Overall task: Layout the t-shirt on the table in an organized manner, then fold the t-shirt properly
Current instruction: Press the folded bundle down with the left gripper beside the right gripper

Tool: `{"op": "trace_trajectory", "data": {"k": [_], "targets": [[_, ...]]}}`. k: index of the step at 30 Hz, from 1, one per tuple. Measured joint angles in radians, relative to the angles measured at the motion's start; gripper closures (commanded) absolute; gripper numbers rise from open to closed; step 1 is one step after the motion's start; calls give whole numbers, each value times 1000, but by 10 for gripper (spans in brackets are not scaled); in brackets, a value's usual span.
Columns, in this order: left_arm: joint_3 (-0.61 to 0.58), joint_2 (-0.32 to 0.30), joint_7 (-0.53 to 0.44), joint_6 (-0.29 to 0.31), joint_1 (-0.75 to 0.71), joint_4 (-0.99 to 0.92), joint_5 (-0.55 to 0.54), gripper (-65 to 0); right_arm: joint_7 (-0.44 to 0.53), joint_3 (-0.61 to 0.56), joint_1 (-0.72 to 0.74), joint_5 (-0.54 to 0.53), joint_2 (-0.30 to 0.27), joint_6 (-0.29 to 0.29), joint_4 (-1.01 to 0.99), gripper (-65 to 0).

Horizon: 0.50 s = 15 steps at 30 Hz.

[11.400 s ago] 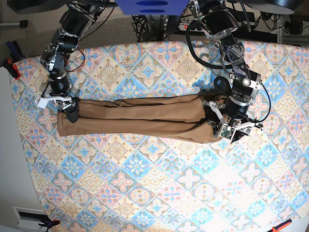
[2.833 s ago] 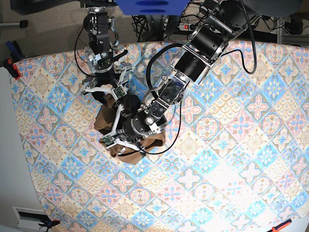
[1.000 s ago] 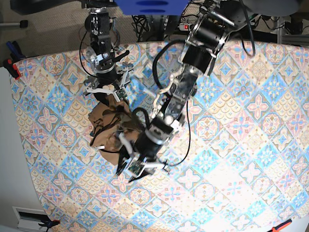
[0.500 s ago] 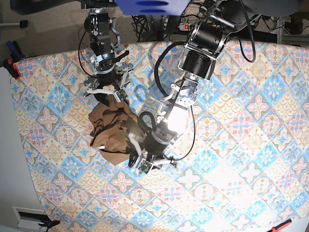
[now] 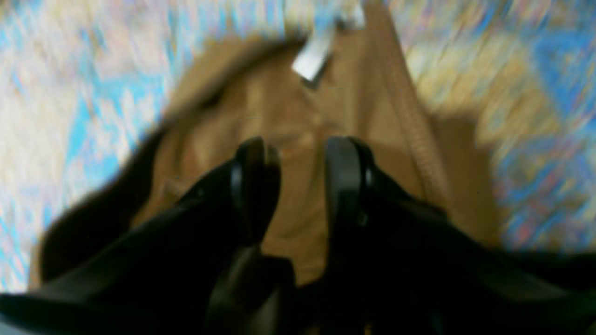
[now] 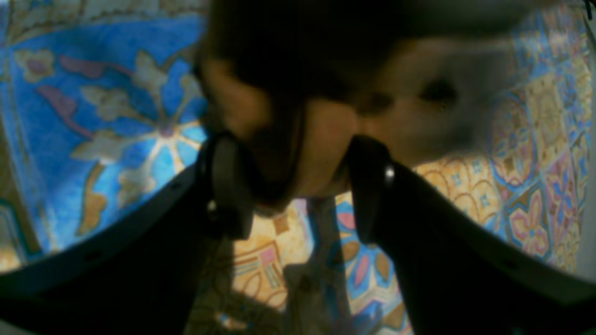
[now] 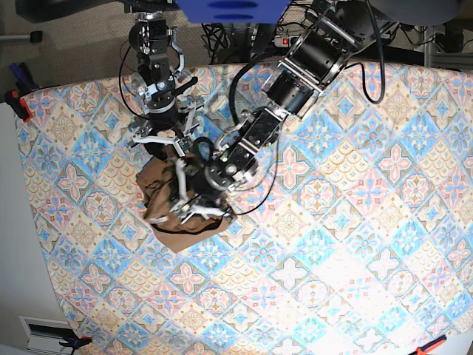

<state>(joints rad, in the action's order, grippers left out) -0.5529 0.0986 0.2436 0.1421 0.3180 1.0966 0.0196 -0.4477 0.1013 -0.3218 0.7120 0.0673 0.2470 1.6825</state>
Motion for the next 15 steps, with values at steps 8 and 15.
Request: {"op": "trace_trajectory", "data": {"k": [8,15], "targets": [[10,-31,13,174,-42,53,-118,-199,0,1,3,0,2,0,0,-312],[9,-40,13,186,-36,304,-161,-199,-1,2,3,-6,2,0,2,-312]]}}
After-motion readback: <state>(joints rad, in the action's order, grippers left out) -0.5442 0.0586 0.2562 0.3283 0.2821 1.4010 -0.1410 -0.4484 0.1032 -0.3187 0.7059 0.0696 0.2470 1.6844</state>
